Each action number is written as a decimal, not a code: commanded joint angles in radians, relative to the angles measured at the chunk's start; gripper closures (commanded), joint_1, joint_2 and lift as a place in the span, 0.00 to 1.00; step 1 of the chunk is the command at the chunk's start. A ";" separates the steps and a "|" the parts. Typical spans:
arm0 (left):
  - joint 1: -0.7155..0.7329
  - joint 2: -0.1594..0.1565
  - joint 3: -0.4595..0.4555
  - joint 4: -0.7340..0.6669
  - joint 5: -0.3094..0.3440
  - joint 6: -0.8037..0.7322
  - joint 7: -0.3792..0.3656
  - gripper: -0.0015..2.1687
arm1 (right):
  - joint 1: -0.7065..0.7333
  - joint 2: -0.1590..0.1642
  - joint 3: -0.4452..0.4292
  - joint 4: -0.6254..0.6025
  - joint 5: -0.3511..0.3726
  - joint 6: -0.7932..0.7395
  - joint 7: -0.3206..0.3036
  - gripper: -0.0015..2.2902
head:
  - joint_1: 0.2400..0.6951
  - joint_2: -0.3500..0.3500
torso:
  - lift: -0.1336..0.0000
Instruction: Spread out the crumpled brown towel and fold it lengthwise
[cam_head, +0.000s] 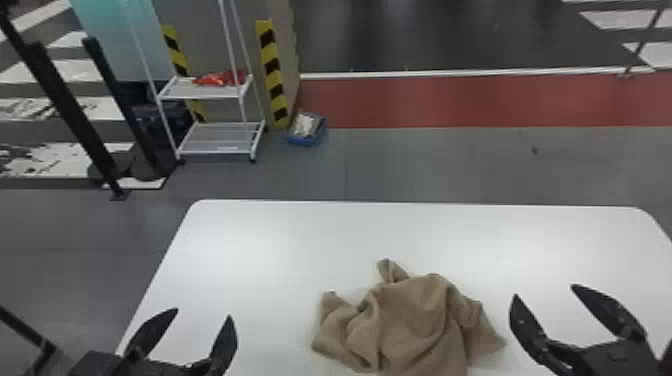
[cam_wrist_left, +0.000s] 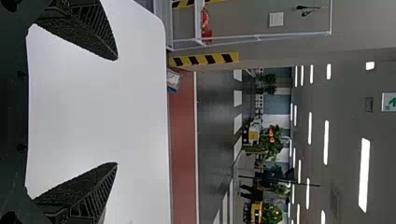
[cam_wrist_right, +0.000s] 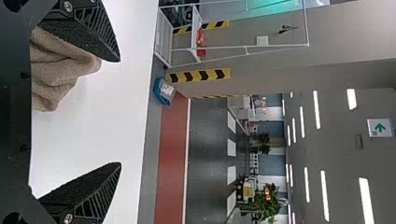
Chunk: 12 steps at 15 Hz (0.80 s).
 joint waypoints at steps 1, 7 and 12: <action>-0.001 -0.003 0.000 0.000 -0.003 0.003 0.000 0.03 | 0.000 0.001 0.000 0.000 0.000 0.000 0.001 0.04 | 1.00 0.64 | 1.00; -0.004 -0.003 0.000 0.000 -0.012 0.022 -0.003 0.03 | -0.052 0.001 -0.055 0.008 0.130 0.258 0.203 0.03 | 1.00 0.64 | 1.00; -0.017 -0.003 0.000 0.006 -0.021 0.043 -0.006 0.03 | -0.205 -0.009 -0.118 0.035 0.325 0.583 0.422 0.04 | 1.00 0.63 | 1.00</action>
